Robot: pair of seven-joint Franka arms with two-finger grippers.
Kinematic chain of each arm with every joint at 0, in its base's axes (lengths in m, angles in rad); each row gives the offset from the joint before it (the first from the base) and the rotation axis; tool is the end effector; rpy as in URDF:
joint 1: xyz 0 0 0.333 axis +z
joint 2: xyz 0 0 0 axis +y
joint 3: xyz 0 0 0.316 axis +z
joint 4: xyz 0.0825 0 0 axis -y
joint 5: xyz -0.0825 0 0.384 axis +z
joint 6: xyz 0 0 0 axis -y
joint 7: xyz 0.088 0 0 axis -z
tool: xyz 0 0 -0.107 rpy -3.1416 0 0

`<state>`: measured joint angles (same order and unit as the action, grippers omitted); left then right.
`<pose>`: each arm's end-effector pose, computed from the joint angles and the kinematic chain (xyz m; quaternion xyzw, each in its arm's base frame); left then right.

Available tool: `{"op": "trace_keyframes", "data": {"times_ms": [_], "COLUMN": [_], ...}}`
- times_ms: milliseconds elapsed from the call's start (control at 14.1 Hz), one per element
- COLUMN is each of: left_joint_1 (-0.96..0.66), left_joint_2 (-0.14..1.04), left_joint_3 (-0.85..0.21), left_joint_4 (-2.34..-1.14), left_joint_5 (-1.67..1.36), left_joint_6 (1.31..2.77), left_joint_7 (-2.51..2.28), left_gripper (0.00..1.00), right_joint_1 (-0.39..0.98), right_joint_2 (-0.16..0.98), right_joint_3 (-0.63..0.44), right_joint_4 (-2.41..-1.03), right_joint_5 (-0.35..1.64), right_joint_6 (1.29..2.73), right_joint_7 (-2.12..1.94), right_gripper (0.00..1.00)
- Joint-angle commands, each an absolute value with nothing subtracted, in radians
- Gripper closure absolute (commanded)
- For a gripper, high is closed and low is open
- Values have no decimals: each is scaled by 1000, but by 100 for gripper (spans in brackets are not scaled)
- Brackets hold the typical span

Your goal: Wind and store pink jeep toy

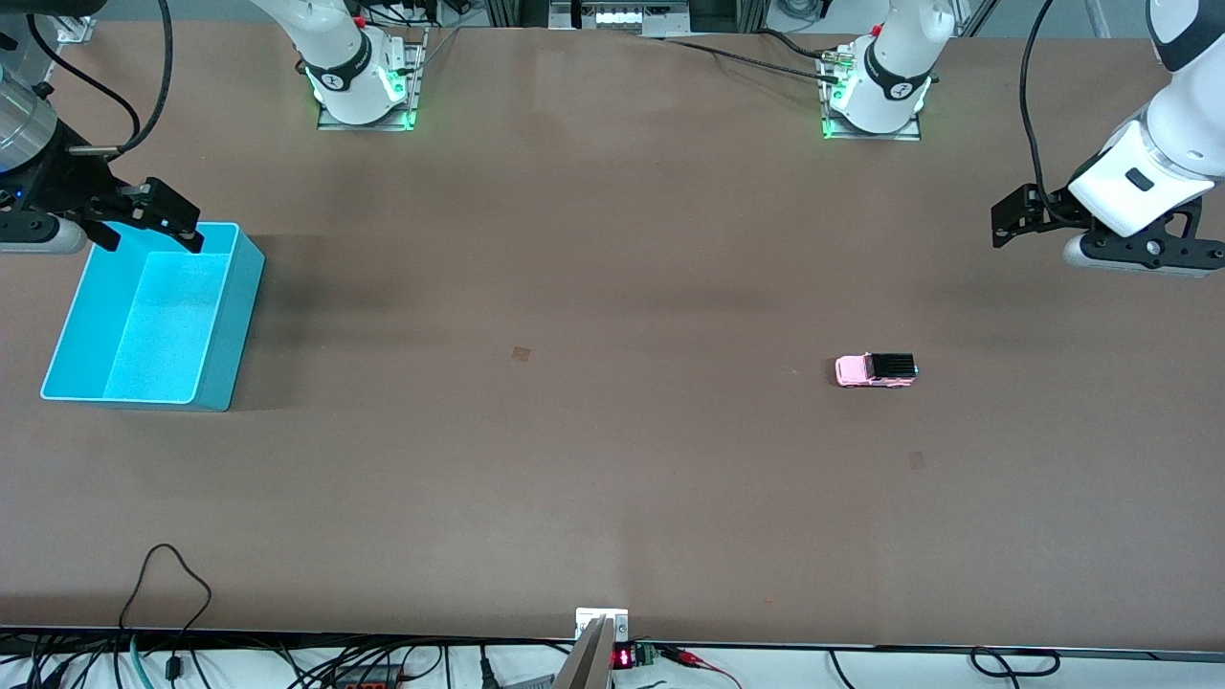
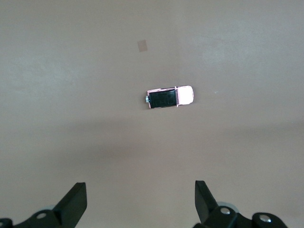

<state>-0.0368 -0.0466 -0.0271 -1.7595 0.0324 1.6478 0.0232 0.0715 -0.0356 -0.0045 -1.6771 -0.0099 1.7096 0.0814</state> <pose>0.5395 -0.0316 0.5673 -0.9983 0.0452 0.0322 0.0174 0.5540 0.0362 0.6061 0.9994 -0.0067 0.0343 0.0023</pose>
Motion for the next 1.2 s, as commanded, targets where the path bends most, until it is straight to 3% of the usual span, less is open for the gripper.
{"op": "trace_keyframes", "data": {"times_ms": [0,283,1134], "left_joint_1": [-43,-43,-44], "left_joint_2": [-35,-35,-35], "left_joint_3": [-23,-25,-26], "left_joint_4": [-1732,-1732,-1732], "left_joint_5": [18,18,23], "left_joint_6": [1623,1623,1617], "left_joint_7": [8,9,14], "left_gripper": [0,0,0], "right_joint_1": [54,-21,3], "right_joint_2": [-34,-34,-34], "right_joint_3": [1,73,63], "right_joint_4": [-1660,-1660,-1660], "right_joint_5": [-14,-11,-8], "right_joint_6": [1690,1690,1690], "right_joint_7": [71,67,67], "right_gripper": [0,0,0]}}
